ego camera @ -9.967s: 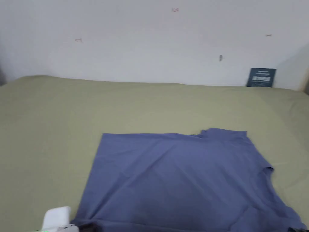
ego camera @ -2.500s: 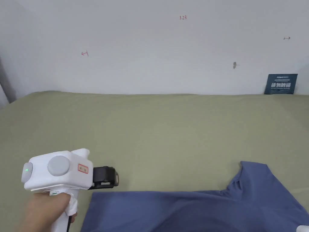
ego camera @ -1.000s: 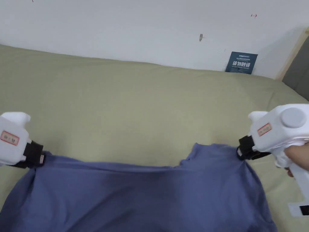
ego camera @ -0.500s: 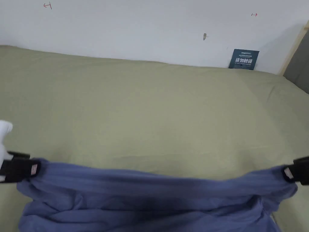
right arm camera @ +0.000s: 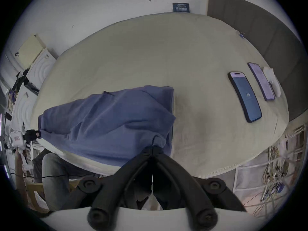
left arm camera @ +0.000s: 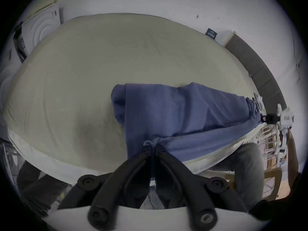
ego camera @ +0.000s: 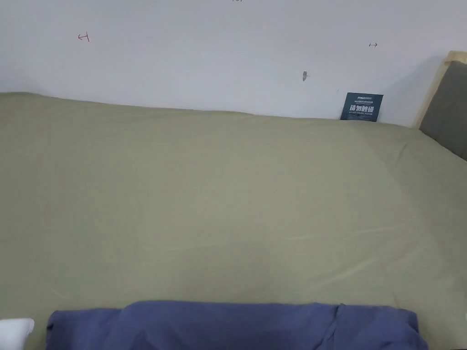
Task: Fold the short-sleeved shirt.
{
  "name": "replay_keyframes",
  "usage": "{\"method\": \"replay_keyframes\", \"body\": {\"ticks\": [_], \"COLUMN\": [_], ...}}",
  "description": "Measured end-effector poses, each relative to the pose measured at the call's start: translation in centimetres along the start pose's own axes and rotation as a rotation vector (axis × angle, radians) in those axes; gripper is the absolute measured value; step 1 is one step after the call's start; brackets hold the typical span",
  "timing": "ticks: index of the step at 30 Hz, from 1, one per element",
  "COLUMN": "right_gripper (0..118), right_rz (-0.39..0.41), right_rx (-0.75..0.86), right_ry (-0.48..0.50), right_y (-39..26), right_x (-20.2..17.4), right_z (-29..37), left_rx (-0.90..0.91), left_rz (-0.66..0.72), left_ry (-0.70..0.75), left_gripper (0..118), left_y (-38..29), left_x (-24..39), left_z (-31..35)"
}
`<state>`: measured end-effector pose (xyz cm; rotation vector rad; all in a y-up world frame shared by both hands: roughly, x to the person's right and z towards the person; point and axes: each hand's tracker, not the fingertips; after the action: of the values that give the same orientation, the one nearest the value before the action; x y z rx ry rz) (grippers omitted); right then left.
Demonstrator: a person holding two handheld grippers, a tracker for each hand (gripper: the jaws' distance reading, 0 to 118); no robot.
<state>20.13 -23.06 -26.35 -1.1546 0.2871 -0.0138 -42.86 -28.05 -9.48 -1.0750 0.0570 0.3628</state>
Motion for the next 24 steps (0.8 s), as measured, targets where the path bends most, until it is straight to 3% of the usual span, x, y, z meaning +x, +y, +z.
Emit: {"method": "replay_keyframes", "body": {"ticks": [4,5,6,7,10,11,12,13,14,16,19,22,23,24], "right_gripper": [6,18,50,64,64,64,64,64,64,64,63,61,61,55], "right_rz": [-0.008,-0.014,-0.017,-0.01,0.027,0.037,0.037,0.036,0.044,0.087,0.126,0.127,0.131,0.142], "right_rx": [-0.021,-0.022,-0.017,-0.007,0.109,0.149,0.176,0.198,0.208,0.238,0.269,0.243,0.26,0.281], "right_ry": [0.018,0.033,0.037,0.039,0.038,0.054,0.059,0.068,0.073,0.072,0.035,-0.081,-0.085,-0.068], "right_y": [0.2,0.2,0.1,0.0,0.0,0.1,0.4,0.9,1.4,2.4,2.6,2.1,1.6,1.1], "right_x": [0.1,-0.1,-0.2,-0.5,-1.9,-2.6,-3.3,-4.2,-5.5,-8.2,-12.5,-16.5,-17.8,-18.7], "right_z": [-0.3,0.0,0.7,1.4,5.8,7.4,8.5,9.5,10.1,9.9,8.4,5.6,4.9,3.9], "left_rx": [0.033,0.062,0.084,0.104,0.221,0.263,0.261,0.264,0.278,0.32,0.299,0.273,0.311,0.296], "left_rz": [0.047,0.073,0.094,0.128,0.18,0.18,0.156,0.137,0.122,0.107,0.067,-0.005,-0.032,-0.044], "left_ry": [-0.039,-0.058,-0.081,-0.117,-0.18,-0.178,-0.182,-0.193,-0.202,-0.274,-0.232,-0.094,-0.036,0.034], "left_gripper": [9,15,23,25,37,49,76,87,87,87,83,52,52,3], "left_y": [-0.6,-0.8,-1.0,-1.3,-1.3,-0.7,-0.1,0.6,1.4,2.9,4.5,4.7,4.2,4.0], "left_x": [-0.5,-0.5,-0.6,-0.4,-0.1,1.2,2.0,2.9,4.1,5.9,11.2,16.6,18.5,20.0], "left_z": [0.0,0.3,0.9,2.0,6.1,8.4,9.6,10.4,10.9,10.2,8.6,6.4,5.6,4.8]}}
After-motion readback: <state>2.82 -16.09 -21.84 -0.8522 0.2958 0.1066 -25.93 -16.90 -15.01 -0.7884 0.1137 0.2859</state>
